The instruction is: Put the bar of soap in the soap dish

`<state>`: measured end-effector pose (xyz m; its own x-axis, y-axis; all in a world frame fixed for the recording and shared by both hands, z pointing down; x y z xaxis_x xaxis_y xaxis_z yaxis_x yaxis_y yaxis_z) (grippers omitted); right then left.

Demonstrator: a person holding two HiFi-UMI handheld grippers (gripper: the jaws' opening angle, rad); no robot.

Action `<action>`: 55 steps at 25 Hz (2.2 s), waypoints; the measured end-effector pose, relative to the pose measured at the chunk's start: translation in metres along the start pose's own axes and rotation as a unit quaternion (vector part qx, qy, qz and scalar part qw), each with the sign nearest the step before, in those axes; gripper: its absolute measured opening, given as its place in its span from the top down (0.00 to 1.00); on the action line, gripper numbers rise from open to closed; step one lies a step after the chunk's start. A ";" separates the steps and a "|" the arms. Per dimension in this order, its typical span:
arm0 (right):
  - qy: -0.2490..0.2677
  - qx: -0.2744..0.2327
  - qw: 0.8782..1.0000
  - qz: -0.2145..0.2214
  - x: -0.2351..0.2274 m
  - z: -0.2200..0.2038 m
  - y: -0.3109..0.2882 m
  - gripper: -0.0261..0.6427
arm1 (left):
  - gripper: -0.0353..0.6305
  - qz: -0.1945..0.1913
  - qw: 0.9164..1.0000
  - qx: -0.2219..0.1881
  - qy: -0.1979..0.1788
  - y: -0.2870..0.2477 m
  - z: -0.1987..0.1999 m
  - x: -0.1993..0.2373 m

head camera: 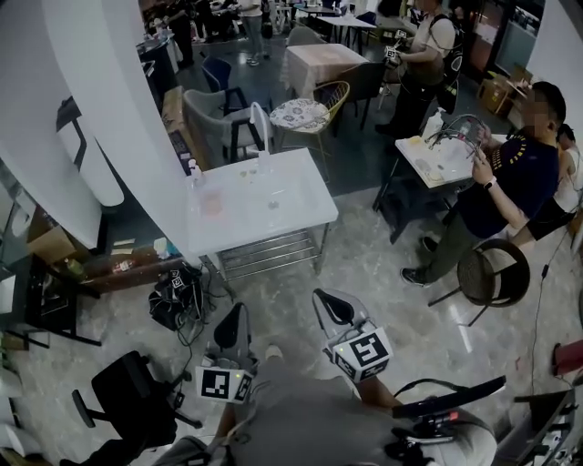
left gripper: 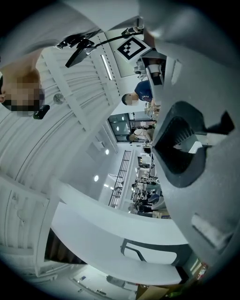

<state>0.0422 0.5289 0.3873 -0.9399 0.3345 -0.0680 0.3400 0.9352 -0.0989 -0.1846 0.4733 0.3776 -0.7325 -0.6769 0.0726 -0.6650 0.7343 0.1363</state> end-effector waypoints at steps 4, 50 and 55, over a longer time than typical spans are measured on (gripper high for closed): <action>0.011 0.004 1.000 0.004 0.004 0.004 -0.043 0.96 | 0.95 -0.017 1.000 -0.001 0.002 -0.020 -0.001 0.034; 0.031 -0.014 0.999 -0.021 -0.077 0.027 -0.307 0.96 | 0.95 0.055 0.998 0.013 0.025 -0.170 -0.053 0.260; 0.024 -0.020 0.999 0.002 -0.121 0.032 -0.347 0.96 | 0.95 0.078 0.997 0.013 0.019 -0.217 -0.058 0.271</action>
<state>0.0391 0.1607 0.3985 -0.9390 0.3432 -0.0199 0.3438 0.9372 -0.0584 -0.2302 0.1275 0.4251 -0.8218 -0.5553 0.1278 -0.5472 0.8316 0.0949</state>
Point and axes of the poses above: the fingertips, and each gripper's own axes: y backward along the fingers, x to its left, z out of its top, the point moved 8 cm from there along y, backward along the fingers, and after that the axes turned 3 degrees about z, right-handed, at the moved point
